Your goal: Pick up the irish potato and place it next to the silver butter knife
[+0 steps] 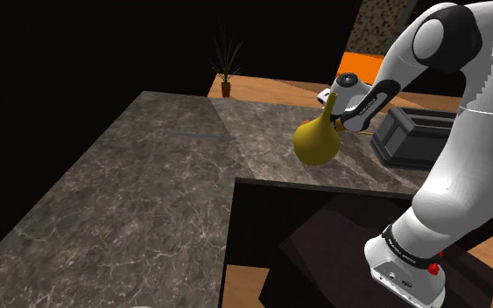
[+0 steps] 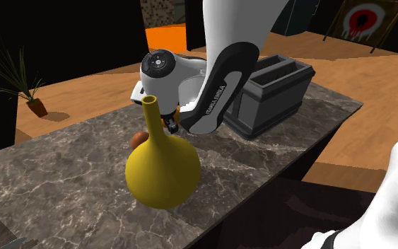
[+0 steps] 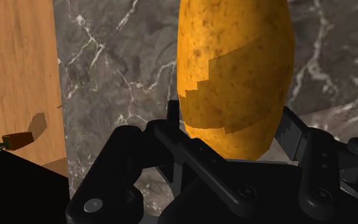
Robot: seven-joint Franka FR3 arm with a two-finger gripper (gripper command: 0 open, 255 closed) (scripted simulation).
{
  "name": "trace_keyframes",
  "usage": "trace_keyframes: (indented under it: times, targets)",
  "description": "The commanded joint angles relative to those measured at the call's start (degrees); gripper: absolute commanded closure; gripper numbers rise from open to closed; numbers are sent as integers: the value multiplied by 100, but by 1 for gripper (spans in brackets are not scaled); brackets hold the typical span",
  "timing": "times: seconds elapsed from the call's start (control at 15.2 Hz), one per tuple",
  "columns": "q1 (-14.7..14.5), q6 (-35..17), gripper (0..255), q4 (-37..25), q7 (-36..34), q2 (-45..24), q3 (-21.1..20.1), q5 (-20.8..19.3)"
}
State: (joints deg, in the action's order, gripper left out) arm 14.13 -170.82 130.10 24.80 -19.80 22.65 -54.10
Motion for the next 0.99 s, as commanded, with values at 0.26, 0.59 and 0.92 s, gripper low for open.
trace_keyframes:
  times: [0.26, 0.59, 0.92]
  targets:
    - [137, 247, 255, 88, 387, 326, -186, 298]
    - [255, 550, 255, 157, 845, 704, -377, 679]
    - [321, 856, 255, 185, 1267, 1052, -516, 1043]
